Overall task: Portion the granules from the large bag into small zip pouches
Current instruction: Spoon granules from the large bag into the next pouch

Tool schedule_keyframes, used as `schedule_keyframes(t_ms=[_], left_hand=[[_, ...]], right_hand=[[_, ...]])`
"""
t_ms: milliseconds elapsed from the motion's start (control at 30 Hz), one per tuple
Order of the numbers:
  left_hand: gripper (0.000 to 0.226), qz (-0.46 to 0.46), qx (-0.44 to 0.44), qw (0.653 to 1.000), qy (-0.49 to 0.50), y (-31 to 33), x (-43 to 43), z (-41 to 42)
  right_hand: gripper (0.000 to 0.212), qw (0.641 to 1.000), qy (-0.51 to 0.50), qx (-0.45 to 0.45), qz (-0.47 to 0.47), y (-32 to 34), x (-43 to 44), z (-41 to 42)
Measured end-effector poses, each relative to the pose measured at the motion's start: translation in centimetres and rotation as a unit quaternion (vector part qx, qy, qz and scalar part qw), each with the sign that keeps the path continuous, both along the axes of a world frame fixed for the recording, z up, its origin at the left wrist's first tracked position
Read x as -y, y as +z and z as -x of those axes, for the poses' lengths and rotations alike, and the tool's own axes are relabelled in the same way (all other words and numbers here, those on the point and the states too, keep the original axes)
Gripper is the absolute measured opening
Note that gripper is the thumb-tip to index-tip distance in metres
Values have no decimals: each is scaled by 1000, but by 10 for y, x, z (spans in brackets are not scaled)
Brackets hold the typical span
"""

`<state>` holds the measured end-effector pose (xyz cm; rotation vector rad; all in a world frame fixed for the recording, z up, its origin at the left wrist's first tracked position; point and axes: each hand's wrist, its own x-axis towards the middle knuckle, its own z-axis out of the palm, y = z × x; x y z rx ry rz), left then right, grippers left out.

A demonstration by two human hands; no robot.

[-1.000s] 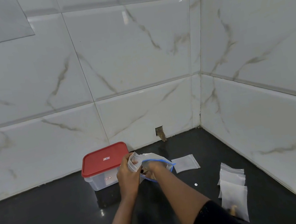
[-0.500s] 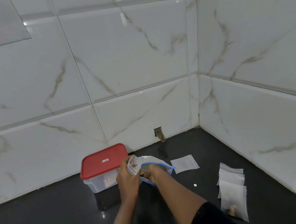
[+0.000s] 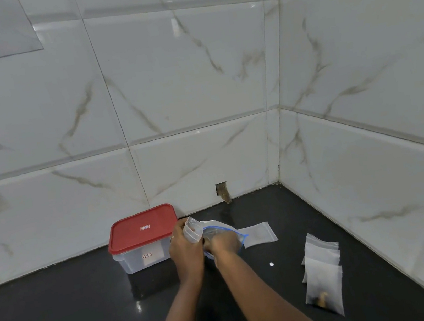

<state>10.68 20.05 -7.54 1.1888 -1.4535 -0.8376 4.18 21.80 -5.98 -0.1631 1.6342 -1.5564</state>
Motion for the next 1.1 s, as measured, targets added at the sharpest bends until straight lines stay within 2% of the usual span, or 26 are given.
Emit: schedule_keyframes(t_ms=[100, 200, 267, 433, 533, 733, 933, 1100], left_hand=[[32, -9, 8, 1000, -1, 2, -2, 2], [39, -17, 26, 1000, -2, 3, 0, 3], [44, -20, 51, 998, -5, 4, 4, 3], [56, -21, 79, 996, -30, 7, 10, 1], [59, -22, 76, 996, -41, 9, 10, -1], [58, -19, 86, 995, -56, 8, 11, -5], [54, -10, 89, 994, -68, 7, 9, -7], [58, -21, 90, 993, -69, 6, 9, -7]], right_hand=[[13, 994, 20, -82, -67, 10, -8, 9], [35, 984, 41, -133, -109, 22, -20, 25], [41, 979, 59, -153, -121, 28, -29, 36], [23, 981, 71, -153, -92, 39, -43, 61], [19, 990, 69, -105, -64, 48, -48, 73], [30, 988, 82, -118, -58, 74, -70, 90], [30, 985, 99, -139, -29, 91, -71, 89], [29, 972, 136, -190, -2, 95, -62, 72]])
